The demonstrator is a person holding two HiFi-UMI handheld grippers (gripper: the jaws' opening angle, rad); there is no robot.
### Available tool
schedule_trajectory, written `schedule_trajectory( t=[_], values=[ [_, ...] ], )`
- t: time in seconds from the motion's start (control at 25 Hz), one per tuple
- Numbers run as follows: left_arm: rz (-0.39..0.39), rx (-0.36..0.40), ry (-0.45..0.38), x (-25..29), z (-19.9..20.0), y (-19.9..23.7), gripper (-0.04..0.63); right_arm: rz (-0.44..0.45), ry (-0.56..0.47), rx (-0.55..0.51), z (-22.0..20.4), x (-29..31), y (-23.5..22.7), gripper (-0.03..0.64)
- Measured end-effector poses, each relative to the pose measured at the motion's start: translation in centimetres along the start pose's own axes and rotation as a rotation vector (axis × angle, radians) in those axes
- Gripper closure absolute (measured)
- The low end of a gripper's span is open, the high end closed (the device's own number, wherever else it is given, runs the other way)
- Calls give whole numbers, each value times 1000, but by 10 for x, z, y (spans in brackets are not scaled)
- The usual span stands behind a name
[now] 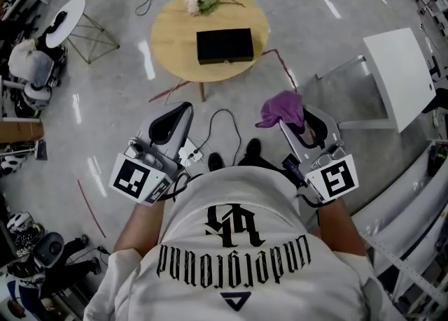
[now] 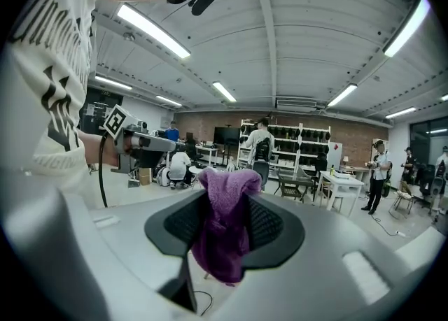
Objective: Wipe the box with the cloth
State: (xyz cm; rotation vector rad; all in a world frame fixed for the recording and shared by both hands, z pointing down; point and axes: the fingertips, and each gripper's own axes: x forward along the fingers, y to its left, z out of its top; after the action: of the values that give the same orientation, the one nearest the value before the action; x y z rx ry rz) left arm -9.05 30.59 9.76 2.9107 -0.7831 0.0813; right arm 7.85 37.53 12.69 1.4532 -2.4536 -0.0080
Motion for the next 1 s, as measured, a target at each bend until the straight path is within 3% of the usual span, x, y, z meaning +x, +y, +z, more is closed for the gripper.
schedule_trajectory(
  t=[0.4,1.0],
  values=[
    [-36,2,-3,-72,-8,20,591,-46,-23,35,11,13,78,462],
    [-80,9,-25,-89,-4,25,591,-75,-28,23,22,17,97,462]
  ],
)
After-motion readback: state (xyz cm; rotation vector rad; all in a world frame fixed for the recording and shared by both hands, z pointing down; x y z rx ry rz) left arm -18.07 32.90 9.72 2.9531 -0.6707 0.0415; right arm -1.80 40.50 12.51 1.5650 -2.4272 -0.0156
